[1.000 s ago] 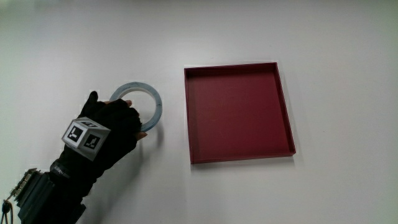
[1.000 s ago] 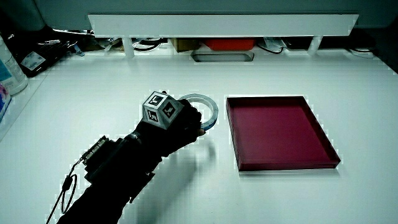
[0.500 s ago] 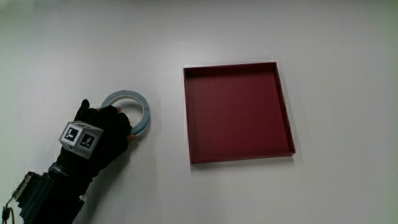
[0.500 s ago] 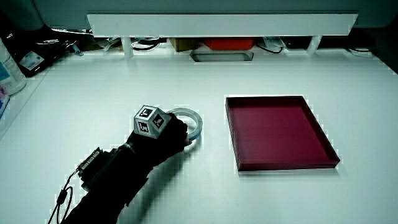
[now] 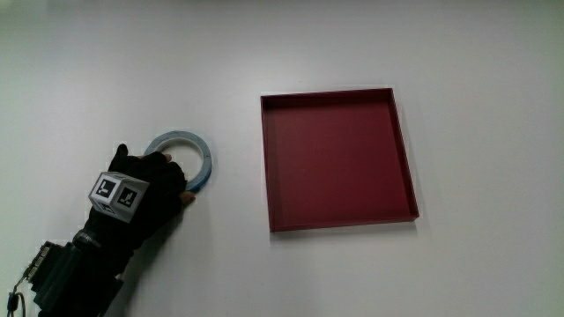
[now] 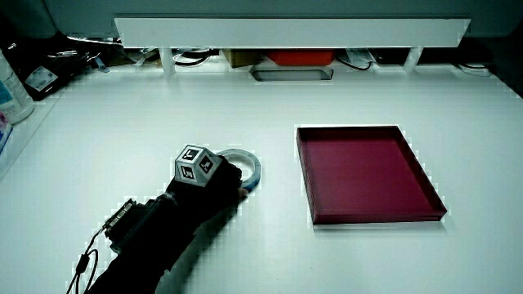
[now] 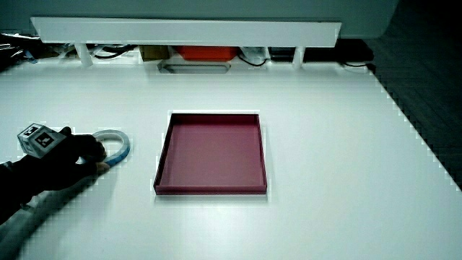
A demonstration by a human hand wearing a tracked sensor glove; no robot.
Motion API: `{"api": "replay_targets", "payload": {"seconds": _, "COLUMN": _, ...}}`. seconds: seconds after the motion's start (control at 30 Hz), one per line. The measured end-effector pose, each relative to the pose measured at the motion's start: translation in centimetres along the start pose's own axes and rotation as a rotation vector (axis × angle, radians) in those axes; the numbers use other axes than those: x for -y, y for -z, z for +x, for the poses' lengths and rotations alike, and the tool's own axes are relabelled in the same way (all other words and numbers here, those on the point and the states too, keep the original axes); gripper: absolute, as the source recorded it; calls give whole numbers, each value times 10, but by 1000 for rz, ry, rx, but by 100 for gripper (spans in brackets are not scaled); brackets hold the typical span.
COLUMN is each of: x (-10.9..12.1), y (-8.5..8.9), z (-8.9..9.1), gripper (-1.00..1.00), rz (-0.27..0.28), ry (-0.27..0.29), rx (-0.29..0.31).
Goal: Place blue tape
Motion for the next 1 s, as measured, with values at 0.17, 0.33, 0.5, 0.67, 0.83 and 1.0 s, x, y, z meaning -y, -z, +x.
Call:
{"api": "replay_targets", "payload": {"seconds": 0.17, "x": -1, "y": -1, "z": -2, "gripper": -6, "rz": -37, "ry": -29, "rx": 19}}
{"api": "replay_targets", "payload": {"seconds": 0.33, "x": -1, "y": 6, "z": -7, "gripper": -35, "rz": -69, "ry": -48, "rx": 67}}
{"api": "replay_targets", "payload": {"seconds": 0.5, "x": 6, "y": 0, "z": -7, "gripper": -65, "rz": -42, "ry": -48, "rx": 48}}
{"api": "replay_targets", "payload": {"seconds": 0.67, "x": 17, "y": -18, "z": -14, "gripper": -94, "rz": 17, "ry": -45, "rx": 88}}
{"api": "replay_targets", "payload": {"seconds": 0.83, "x": 29, "y": -28, "z": -34, "gripper": -100, "rz": 34, "ry": -168, "rx": 83}}
{"api": "replay_targets", "payload": {"seconds": 1.0, "x": 41, "y": -11, "z": -71, "gripper": -100, "rz": -19, "ry": -307, "rx": 129}}
